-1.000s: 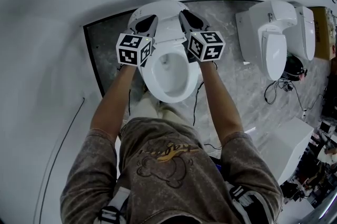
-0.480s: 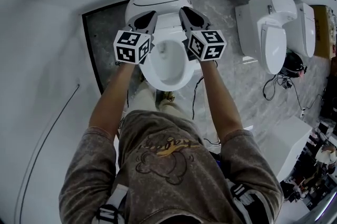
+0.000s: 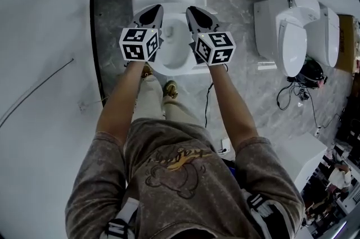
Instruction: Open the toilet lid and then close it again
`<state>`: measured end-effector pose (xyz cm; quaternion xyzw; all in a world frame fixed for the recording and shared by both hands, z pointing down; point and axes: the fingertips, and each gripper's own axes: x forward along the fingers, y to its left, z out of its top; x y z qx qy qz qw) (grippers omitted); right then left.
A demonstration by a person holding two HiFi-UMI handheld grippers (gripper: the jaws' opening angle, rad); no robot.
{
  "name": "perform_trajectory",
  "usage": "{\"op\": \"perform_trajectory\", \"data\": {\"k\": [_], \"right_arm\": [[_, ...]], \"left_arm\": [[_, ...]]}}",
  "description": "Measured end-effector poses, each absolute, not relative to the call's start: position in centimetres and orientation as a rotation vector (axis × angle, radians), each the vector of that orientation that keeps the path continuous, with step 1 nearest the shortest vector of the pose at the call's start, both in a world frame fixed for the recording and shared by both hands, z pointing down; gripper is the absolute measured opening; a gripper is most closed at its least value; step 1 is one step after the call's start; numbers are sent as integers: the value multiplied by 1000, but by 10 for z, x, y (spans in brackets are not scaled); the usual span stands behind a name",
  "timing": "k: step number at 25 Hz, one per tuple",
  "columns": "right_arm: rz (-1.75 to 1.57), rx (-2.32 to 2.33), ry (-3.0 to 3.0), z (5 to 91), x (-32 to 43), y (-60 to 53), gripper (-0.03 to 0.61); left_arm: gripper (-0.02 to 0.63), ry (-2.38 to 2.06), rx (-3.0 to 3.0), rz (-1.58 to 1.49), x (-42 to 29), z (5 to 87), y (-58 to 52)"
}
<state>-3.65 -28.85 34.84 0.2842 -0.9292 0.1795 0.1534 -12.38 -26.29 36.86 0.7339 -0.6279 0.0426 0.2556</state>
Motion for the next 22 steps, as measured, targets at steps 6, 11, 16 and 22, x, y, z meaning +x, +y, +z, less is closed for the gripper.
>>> {"op": "perform_trajectory", "data": {"k": [6,11,16,22], "right_arm": [[547,839,-2645,379,-7,-225,44],[580,889,-2598,411,13,-190,43],[628,914,-2564,442,35,-157,41],[620,901,-2534,484,54,-125,40]], "left_arm": [[9,-1653,1970,179,-93,400,-206],[9,-1602,1972,197,-74,432,-167],[9,-1582,1964,233,-52,462,-133],[9,-1562,1979,288,-32,500,-99]]}}
